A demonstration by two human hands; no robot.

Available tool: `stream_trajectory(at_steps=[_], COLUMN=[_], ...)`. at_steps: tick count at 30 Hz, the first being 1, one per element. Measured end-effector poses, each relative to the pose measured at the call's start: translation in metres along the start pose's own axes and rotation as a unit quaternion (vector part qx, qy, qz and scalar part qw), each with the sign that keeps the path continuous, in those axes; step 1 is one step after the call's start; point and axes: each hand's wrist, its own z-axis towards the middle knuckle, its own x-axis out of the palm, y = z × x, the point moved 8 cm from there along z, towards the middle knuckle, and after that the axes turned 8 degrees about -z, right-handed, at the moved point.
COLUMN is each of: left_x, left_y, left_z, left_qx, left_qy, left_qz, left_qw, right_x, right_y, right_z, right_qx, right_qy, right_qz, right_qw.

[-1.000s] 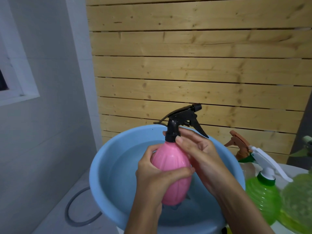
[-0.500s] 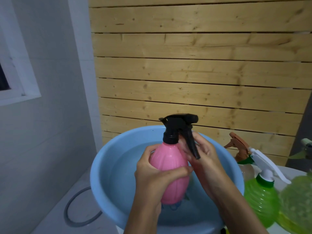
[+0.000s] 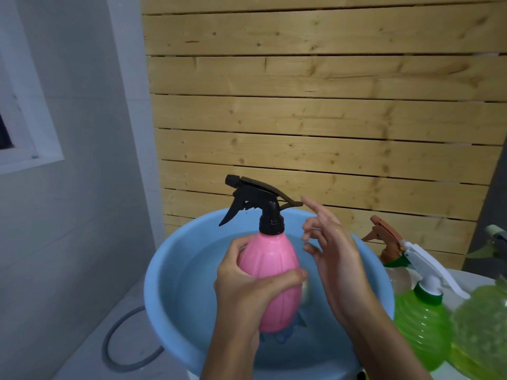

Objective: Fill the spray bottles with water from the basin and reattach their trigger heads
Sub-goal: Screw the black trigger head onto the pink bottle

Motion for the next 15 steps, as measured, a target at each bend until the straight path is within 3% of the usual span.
stream_trajectory(at_steps=[5,15], left_x=[0.001,0.000], left_y=[-0.001,-0.001], left_z=[0.000,0.000], left_qx=[0.000,0.000], left_qy=[-0.001,-0.003], left_qz=[0.002,0.007], left_qw=[1.000,1.000], right_x=[0.014,0.000], right_y=[0.001,0.002], right_z=[-0.004,-0.001], right_qx=[-0.004,-0.022], right_qy=[0.057,-0.008], right_qz=[-0.081,-0.031], right_qw=[0.995,0.999])
